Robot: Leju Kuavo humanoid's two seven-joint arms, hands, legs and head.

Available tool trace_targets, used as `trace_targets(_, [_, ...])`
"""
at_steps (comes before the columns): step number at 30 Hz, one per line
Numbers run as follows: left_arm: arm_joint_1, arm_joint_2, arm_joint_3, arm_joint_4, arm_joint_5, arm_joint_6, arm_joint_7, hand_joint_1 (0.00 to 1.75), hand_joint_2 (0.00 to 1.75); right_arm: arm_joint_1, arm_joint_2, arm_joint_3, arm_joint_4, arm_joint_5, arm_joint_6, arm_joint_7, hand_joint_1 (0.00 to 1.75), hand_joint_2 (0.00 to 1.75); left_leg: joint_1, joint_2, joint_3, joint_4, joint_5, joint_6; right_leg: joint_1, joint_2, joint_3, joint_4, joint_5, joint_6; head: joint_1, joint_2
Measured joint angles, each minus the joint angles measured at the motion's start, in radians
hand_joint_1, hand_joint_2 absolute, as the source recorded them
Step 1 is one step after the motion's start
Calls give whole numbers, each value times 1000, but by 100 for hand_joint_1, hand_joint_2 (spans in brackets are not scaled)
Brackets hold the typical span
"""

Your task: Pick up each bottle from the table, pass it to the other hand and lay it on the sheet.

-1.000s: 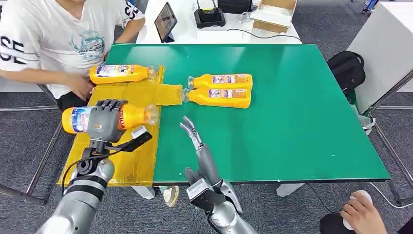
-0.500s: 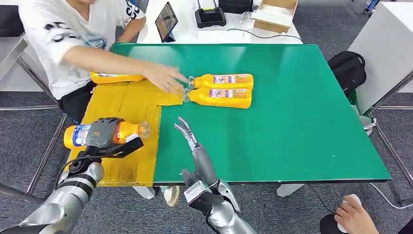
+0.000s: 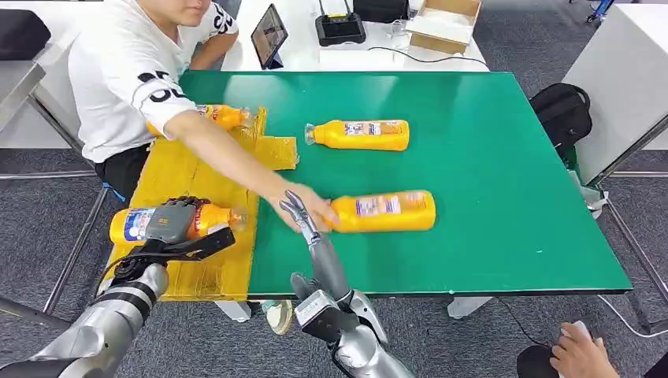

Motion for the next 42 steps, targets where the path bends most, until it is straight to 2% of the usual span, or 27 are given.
trace_targets(3, [-2,0,-1,4,0,-2,1,45,175,0,0,0,0,0,3,0,0,0,0,0,0,0,0,0,0,0,0,0,0,0,0,0])
trace_targets(4, [-2,0,-1,5,0,-2,1,0,175,0,0,0,0,0,3,0,0,0,0,0,0,0,0,0,0,0,0,0,0,0,0,0])
trace_targets(6, [-4,0,-1,6,0,-2,1,0,175,0,0,0,0,0,3,2,0,0,0,0,0,0,0,0,0,0,0,0,0,0,0,0])
trace_targets(7, [-5,0,-1,8,0,-3,1,0,0,0,0,0,0,0,3,3,0,0,0,0,0,0,0,0,0,0,0,0,0,0,0,0])
trace_targets(14, [-33,2,4,11,99,-169,-44,0,0,0,0,0,3,0,10,17,0,0,0,-1,2,0,0,0,0,0,2,0,0,0,0,0])
trace_targets(19, [-46,2,33,-1,281,-342,-133,0,0,0,0,-5,13,-5,15,24,0,0,0,-3,4,0,0,0,0,-2,5,0,-1,0,-1,0])
trace_targets(22, [-46,-6,79,-20,460,-523,-183,0,0,0,1,-16,20,-18,0,24,0,0,0,-2,4,0,0,0,0,-1,5,0,0,0,0,0])
trace_targets(24, [-39,-10,105,-38,554,-618,-198,0,0,0,1,-25,24,-32,-5,24,0,0,0,-2,5,0,0,0,0,-1,5,0,0,0,-1,0])
trace_targets(29, [-10,-13,110,-95,716,-737,-193,0,0,0,6,-52,38,-61,-7,27,0,0,0,-2,5,0,1,0,0,-1,5,0,0,0,-1,0])
trace_targets(30, [-4,-15,110,-104,750,-740,-193,0,175,0,8,-56,41,-63,-8,27,0,0,0,-1,4,0,1,0,0,-1,5,0,0,0,-1,0])
trace_targets(31, [4,-19,111,-117,797,-729,-193,0,175,0,9,-60,44,-64,-9,27,0,175,0,-1,4,0,1,0,0,-1,4,0,0,0,-1,0])
trace_targets(33, [26,-38,126,-150,902,-666,-189,0,175,0,10,-65,49,-52,-15,34,0,175,0,-1,4,0,1,0,0,-1,3,0,0,0,0,0])
trace_targets(36, [56,-82,163,-235,1021,-475,-178,0,175,-1,8,-68,53,23,-16,86,0,175,0,-1,2,0,1,0,0,-1,2,0,0,0,0,0])
trace_targets(42, [140,-137,182,-438,1012,-94,-263,0,175,-27,-35,-69,64,213,-23,229,0,175,0,0,1,0,1,0,0,0,1,0,0,0,0,0])
